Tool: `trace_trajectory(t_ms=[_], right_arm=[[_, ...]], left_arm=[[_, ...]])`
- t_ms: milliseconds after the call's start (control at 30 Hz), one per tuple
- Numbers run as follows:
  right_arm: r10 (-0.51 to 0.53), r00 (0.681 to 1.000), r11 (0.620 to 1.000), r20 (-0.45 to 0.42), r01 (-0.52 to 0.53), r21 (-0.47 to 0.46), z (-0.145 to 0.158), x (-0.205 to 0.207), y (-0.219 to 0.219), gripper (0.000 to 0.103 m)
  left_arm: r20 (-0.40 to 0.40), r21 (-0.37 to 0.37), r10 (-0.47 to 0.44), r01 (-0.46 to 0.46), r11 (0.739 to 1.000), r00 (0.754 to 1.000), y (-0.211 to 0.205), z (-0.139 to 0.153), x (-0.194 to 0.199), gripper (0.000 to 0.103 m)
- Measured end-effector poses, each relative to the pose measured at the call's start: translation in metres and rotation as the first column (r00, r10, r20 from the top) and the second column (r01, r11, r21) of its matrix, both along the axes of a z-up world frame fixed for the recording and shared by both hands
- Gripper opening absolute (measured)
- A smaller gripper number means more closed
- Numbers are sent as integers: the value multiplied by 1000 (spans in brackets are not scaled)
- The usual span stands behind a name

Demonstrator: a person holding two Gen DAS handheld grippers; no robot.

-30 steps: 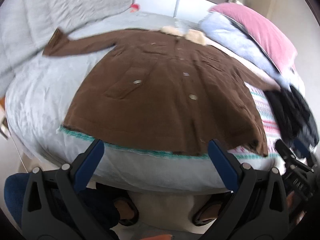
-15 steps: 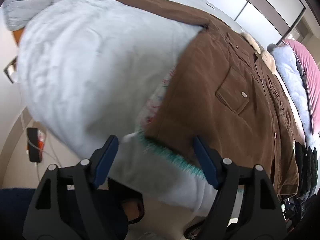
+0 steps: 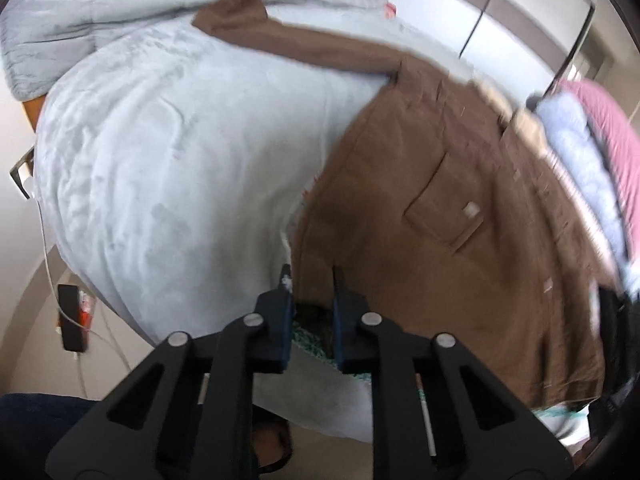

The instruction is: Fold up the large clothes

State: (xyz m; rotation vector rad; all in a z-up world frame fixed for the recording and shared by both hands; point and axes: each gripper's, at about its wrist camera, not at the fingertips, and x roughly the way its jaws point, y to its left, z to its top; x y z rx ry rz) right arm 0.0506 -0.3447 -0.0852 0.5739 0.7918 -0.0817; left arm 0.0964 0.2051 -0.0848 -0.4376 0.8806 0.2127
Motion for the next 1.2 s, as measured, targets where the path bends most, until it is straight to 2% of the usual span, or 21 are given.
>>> trace_trajectory(t_ms=[100, 233, 300, 367, 433, 467, 533, 600, 667, 733, 800, 833, 900, 933, 967, 1000, 1100, 1167, 1200], right_arm=[[-21, 998, 1000, 58, 20, 13, 28, -9, -14, 4], [-42, 989, 999, 144, 37, 34, 68, -25, -26, 3], [-20, 982, 1000, 190, 20, 2, 91, -36, -24, 3], [0, 982, 1000, 188, 3, -16, 98, -36, -18, 3], [-9, 992, 998, 123, 16, -62, 84, -28, -16, 4], [-26, 998, 997, 62, 31, -77, 65, -22, -22, 4], [-67, 997, 997, -49, 65, -48, 26, -15, -38, 4], [-80, 991, 996, -103, 75, -52, 4, -11, -42, 4], [-45, 994, 990, -101, 31, -134, 13, -5, -32, 5], [12, 995, 972, -102, -35, -230, 28, 3, -18, 7], [39, 997, 957, -70, -57, -285, 46, 2, -15, 11], [40, 998, 952, -58, -56, -300, 49, -1, -14, 14], [24, 999, 950, -22, -29, -310, 62, 0, -20, 25], [13, 1000, 955, -7, -14, -296, 66, 2, -25, 38], [-3, 1000, 963, 12, 6, -269, 71, 6, -31, 45], [-11, 1000, 968, 21, 16, -251, 74, 11, -37, 46], [32, 999, 973, 5, -30, -228, 82, 51, -33, 46], [148, 989, 962, -11, -146, -231, 83, 90, -12, 45], [196, 980, 950, -38, -200, -241, 78, 112, -1, 46]], left_arm=[[66, -37, 9, -7, 999, 998, 9, 22, -11, 15], [105, -164, 14, 3, 987, 994, 21, 48, -22, 14], [129, -180, 4, 19, 983, 992, 23, 63, -31, 14], [137, -163, 1, 22, 986, 991, 22, 72, -35, 14], [94, -143, 7, 7, 990, 996, 21, 60, -33, 14], [62, -124, 10, -3, 992, 998, 19, 51, -30, 14], [-14, -94, 1, -2, 996, 1000, 14, 26, -22, 14], [-72, -42, -3, 0, 999, 997, 10, 7, -16, 16], [-82, 4, -5, 5, 1000, 997, 6, 6, -14, 19], [-78, 40, 7, -3, 999, 997, 5, 13, -12, 31], [-72, 94, 36, -30, 995, 997, 4, 23, -13, 40], [-62, 119, 53, -45, 992, 997, 4, 30, -15, 42], [-23, 120, 82, -79, 990, 996, 6, 47, -18, 58], [2, 118, 96, -95, 988, 995, 7, 55, -18, 60], [29, 121, 102, -105, 987, 994, 6, 62, -18, 60], [53, 125, 97, -103, 987, 994, 2, 70, -14, 60], [79, 133, -16, 6, 991, 997, -30, 89, 18, 61], [67, 134, -120, 110, 985, 991, -64, 95, 52, 63], [63, 137, -175, 165, 977, 983, -84, 94, 72, 70]])
